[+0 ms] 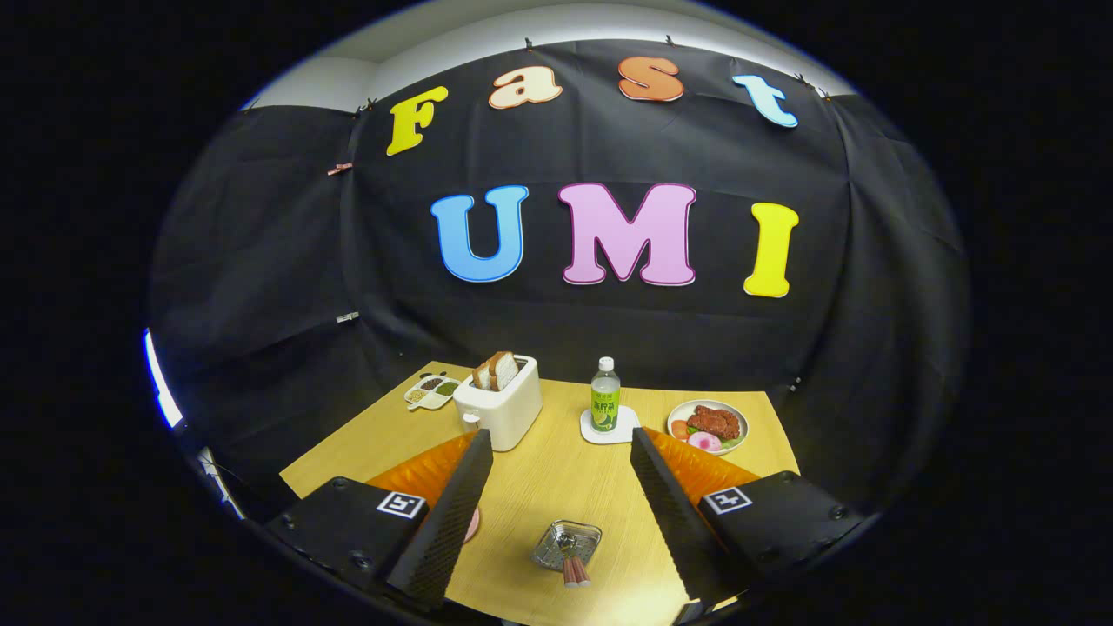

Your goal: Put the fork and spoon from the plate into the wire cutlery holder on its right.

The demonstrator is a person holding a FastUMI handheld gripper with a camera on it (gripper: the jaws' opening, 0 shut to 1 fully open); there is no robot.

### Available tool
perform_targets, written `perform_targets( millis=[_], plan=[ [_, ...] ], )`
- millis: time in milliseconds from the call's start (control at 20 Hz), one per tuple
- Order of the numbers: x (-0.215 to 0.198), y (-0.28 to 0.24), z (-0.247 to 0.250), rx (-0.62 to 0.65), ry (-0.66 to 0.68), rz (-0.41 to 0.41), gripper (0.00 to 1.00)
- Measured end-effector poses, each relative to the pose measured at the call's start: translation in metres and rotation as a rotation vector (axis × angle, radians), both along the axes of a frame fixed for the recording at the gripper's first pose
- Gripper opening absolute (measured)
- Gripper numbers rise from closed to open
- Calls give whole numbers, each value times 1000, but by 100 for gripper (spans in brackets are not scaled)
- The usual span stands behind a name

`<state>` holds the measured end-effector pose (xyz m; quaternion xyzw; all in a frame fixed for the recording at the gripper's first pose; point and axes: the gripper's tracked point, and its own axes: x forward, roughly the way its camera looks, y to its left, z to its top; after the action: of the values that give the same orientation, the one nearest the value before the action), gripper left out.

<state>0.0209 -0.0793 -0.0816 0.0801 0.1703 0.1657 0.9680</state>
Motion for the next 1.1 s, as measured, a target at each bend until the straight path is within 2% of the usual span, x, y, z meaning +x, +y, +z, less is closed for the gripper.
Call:
perform_targets(
  millis=[250,1100],
  plan=[
    [2,4,6,34,-46,15,99],
    [13,-21,-12,48,-20,-19,99]
  ],
)
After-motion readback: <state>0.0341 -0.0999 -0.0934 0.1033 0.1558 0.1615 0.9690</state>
